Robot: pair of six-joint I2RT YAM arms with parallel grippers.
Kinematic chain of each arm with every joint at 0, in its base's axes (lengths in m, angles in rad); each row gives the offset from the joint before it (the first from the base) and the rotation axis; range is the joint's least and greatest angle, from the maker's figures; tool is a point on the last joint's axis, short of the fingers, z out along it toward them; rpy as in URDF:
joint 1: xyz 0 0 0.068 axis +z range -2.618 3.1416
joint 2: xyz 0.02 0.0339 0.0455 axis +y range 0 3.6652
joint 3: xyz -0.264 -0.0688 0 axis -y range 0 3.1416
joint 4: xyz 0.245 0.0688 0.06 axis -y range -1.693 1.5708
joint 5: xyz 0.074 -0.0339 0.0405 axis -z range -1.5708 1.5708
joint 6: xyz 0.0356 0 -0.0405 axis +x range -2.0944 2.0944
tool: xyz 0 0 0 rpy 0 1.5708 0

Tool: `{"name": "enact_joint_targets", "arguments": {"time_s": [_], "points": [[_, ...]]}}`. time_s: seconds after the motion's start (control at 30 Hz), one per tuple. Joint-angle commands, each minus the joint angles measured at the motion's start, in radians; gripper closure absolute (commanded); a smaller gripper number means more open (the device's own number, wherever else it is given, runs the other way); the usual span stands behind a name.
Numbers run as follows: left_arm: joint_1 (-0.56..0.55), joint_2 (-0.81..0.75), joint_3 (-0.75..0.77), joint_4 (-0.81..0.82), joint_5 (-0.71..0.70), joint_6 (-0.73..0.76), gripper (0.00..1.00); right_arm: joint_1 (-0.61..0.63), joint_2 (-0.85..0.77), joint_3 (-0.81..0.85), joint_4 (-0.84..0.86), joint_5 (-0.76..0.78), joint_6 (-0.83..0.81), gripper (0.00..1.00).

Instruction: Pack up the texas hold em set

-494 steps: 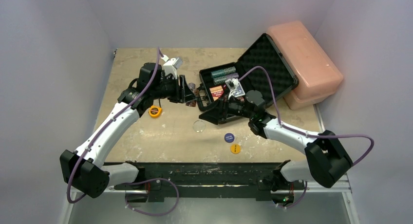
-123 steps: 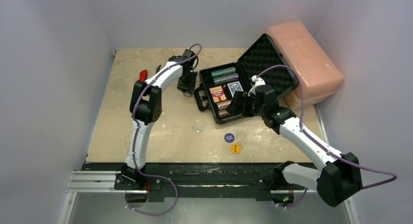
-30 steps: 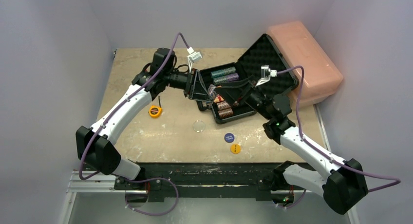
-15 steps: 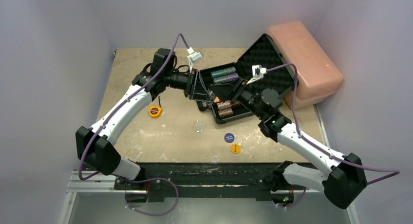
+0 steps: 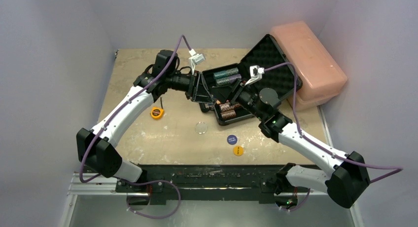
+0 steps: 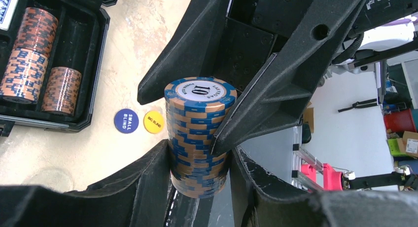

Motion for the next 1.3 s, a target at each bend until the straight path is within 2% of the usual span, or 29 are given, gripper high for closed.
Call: {"name": "enact_joint_targets", "arguments": {"time_s": [0.0, 0.13, 0.3, 0.43, 0.67, 0.73, 0.97, 1.13, 1.27], "points": [[-0.007, -0.051, 0.032, 0.043, 0.021, 0.026, 1.0, 0.011, 0.007, 0.059, -0.02, 0.03, 0.003, 0.44], [-0.007, -0.051, 0.036, 0.024, -0.003, 0.036, 1.0, 0.018, 0.019, 0.063, -0.022, 0.016, 0.021, 0.5], [-0.007, -0.056, 0.044, -0.001, -0.043, 0.052, 1.0, 0.019, 0.029, 0.066, -0.018, -0.002, 0.032, 0.81], [-0.007, -0.064, 0.046, -0.035, -0.11, 0.077, 0.81, 0.021, 0.026, 0.073, -0.034, 0.007, 0.034, 1.0], [-0.006, -0.065, 0.044, -0.063, -0.17, 0.092, 0.33, 0.021, -0.003, 0.063, -0.057, 0.062, 0.042, 1.0], [-0.007, -0.062, 0.044, -0.069, -0.177, 0.096, 0.24, 0.021, -0.016, 0.06, -0.068, 0.087, 0.042, 1.0], [-0.004, -0.067, 0.05, -0.103, -0.235, 0.118, 0.14, 0.02, -0.06, 0.065, -0.146, 0.198, 0.036, 1.0], [0.001, -0.098, 0.042, -0.113, -0.314, 0.134, 0.13, 0.021, -0.084, 0.078, -0.273, 0.344, 0.061, 1.0], [0.001, -0.14, 0.024, -0.123, -0.455, 0.153, 0.13, 0.019, -0.097, 0.091, -0.397, 0.482, 0.115, 1.0]]}}
